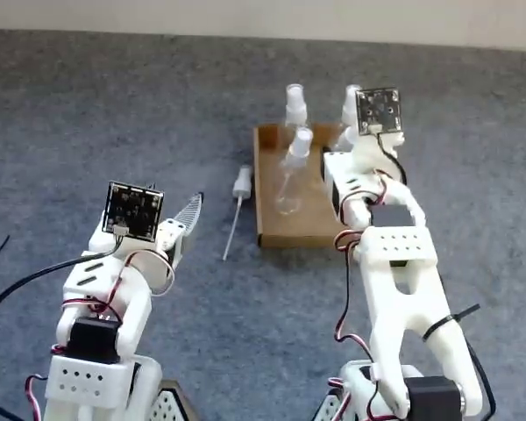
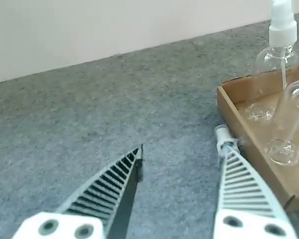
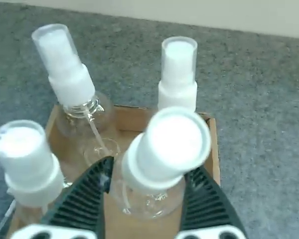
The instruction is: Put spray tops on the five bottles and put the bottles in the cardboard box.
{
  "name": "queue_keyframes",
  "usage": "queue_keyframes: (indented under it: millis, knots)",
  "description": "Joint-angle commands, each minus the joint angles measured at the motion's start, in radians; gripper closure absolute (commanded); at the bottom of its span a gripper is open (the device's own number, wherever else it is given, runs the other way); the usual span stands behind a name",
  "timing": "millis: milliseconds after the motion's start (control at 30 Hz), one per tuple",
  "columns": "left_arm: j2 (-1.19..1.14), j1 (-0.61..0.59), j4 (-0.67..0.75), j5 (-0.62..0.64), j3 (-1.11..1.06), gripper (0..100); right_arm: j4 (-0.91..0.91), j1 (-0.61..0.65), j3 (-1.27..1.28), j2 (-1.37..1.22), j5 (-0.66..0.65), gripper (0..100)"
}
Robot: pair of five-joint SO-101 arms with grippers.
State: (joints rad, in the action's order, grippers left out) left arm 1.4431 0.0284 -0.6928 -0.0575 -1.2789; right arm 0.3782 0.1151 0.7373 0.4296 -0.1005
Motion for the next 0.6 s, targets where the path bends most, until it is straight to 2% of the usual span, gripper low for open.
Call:
queue_keyframes:
  millis: [0,567]
  knots:
    - [0.004,-0.005,0.021,0.0,0.004,78,-0.019,0.004,-0.008,0.01,-0.017,99.5]
    - [0.004,-0.005,0.021,0.0,0.004,78,-0.019,0.018,0.048,0.01,-0.012,99.5]
